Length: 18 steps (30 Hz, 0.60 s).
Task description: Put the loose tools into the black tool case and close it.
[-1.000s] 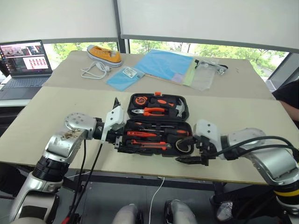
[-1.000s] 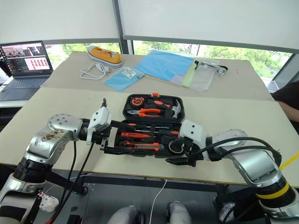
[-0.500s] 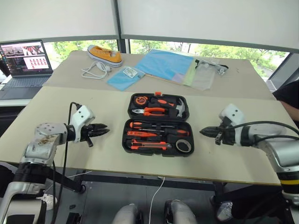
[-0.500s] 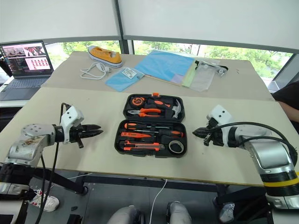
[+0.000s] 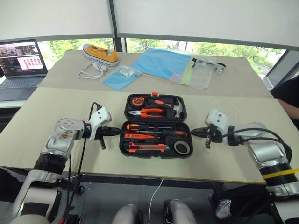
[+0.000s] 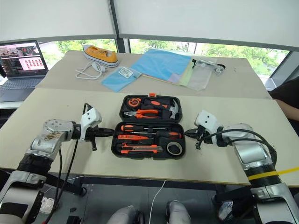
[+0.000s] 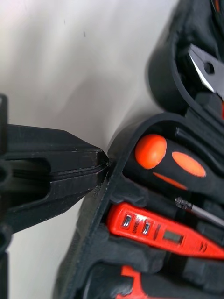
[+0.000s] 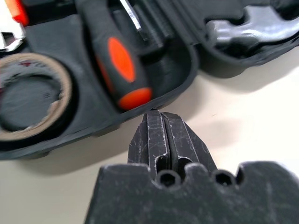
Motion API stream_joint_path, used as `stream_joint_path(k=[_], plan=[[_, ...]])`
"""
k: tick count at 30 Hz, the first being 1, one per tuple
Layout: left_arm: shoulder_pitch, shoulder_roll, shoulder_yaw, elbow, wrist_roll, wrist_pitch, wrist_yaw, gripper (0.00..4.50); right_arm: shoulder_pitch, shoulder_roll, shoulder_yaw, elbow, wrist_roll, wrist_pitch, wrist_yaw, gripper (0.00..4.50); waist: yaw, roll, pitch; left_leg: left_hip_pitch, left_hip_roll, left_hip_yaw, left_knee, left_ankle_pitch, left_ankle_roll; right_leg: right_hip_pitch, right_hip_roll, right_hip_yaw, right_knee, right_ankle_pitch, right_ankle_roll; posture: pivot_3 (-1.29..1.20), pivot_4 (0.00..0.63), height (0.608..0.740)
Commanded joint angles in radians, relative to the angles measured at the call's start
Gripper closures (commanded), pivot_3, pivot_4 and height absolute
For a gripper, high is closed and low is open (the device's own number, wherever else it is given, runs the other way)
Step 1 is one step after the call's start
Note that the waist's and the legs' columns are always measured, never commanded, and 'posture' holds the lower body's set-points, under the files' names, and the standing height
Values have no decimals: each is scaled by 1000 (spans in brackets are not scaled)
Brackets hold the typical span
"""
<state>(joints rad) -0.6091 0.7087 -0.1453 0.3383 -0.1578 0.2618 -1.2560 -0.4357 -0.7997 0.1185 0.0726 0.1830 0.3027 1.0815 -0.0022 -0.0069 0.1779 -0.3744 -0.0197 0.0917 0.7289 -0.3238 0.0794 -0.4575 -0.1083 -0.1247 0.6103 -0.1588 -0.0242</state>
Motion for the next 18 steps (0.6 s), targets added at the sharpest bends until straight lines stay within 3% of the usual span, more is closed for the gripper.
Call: stream_joint_path(k=[1, 8, 16, 17, 18], plan=[[21, -5, -41, -111, -32, -17, -91, 4474, 56, 6, -33, -162, 92, -21, 62, 4500, 0, 0, 0, 0, 0, 0, 0, 0, 0, 0, 0, 0, 0, 0, 0, 0, 150, 718], [90, 38, -51, -195, -30, -4, -137, 4474, 215, -21, -93, -345, 148, 77, 49, 4500, 4, 0, 0, 1, -1, 0, 0, 0, 0, 0, -4, 2, -1, -3, 4, 0, 150, 718], [126, 75, -11, -171, -10, -11, -111, 4474, 283, -69, -162, -349, 97, 121, -9, 4500, 14, 0, 0, 2, 0, 0, 1, 0, 0, 0, -5, 3, 1, -5, 6, 0, 150, 718], [120, 89, -5, -137, 4, -10, -104, 4499, 286, -86, -173, -334, 85, 136, -18, 4212, 14, 0, 0, 2, 0, 0, 2, 0, 0, 0, -5, 3, 1, -5, 6, 0, 150, 718], [112, 100, 0, -100, 16, -16, -96, 4242, 286, -99, -185, -320, 81, 156, -26, 3907, 14, 0, 0, 2, 0, 0, 1, 0, 0, 0, -5, 3, 1, -5, 6, 0, 150, 718]])
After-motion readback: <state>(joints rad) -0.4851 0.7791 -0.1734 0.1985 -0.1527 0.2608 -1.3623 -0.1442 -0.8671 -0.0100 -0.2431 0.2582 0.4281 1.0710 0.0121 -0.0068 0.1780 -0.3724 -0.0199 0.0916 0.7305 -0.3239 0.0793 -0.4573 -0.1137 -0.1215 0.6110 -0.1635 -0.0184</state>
